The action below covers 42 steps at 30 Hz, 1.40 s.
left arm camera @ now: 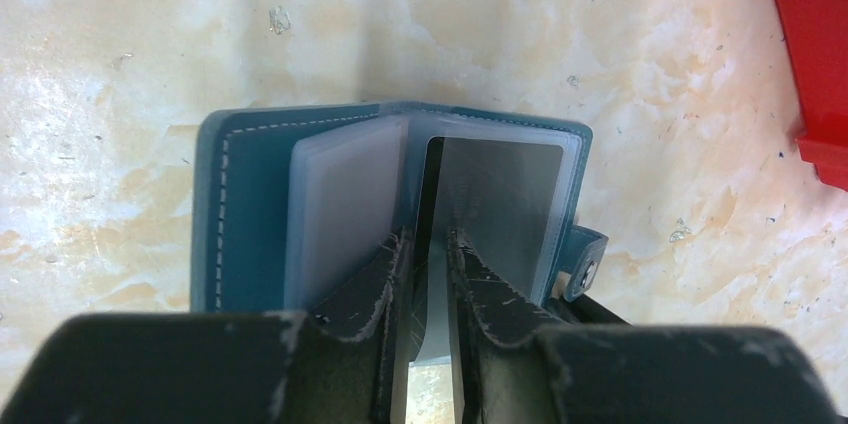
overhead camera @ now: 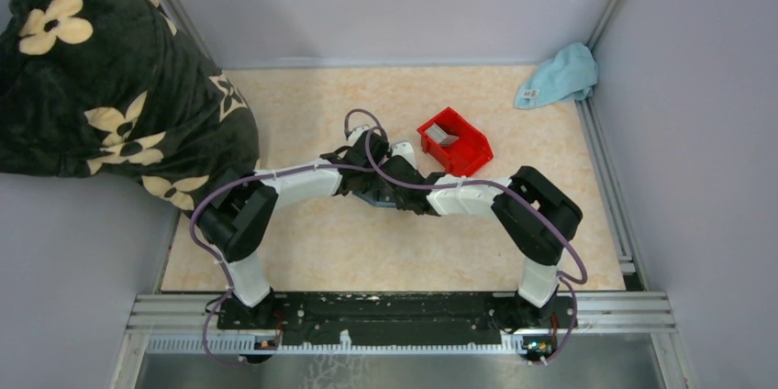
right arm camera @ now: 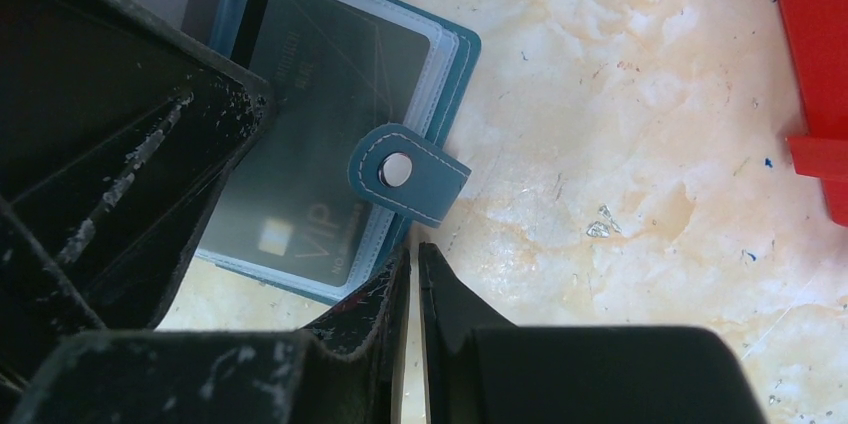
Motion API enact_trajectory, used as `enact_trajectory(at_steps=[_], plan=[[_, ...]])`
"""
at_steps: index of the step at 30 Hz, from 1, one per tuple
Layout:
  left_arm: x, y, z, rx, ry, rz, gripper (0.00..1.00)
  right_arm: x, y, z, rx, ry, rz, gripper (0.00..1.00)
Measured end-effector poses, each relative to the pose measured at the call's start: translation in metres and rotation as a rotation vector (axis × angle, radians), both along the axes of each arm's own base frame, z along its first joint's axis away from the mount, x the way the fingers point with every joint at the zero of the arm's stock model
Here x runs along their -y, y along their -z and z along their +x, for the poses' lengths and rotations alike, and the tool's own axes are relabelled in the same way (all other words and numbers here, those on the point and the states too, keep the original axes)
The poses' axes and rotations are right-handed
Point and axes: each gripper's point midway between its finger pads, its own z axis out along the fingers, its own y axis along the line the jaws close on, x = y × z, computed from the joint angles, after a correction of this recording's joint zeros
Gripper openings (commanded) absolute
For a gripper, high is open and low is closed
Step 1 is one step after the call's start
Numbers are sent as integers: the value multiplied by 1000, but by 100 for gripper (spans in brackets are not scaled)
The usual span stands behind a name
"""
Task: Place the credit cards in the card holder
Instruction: Insert the credit card into the card holder.
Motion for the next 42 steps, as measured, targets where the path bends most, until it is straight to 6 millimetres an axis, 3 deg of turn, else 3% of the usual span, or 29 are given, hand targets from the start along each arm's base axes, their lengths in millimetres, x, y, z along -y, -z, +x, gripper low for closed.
enact_trajectory(at_steps=[6,11,21,35,42], plan=[[1,-4,-2,17,10,-3,40,0,0,0,3,-5,-4,10],[0,-9,-5,28,10,-6,45,-1,-1,1,9,-9,0,10],[-4,-26,-8,71,-4,-5,48,-9,-9,4,39,-22,28,15],[-11,-28,-6,86,-43,15,49,-8,-12,3,41,-35,17,21],[-33,-49,-18,153,-83,15,52,-12,-45,1,86,-82,39,33]])
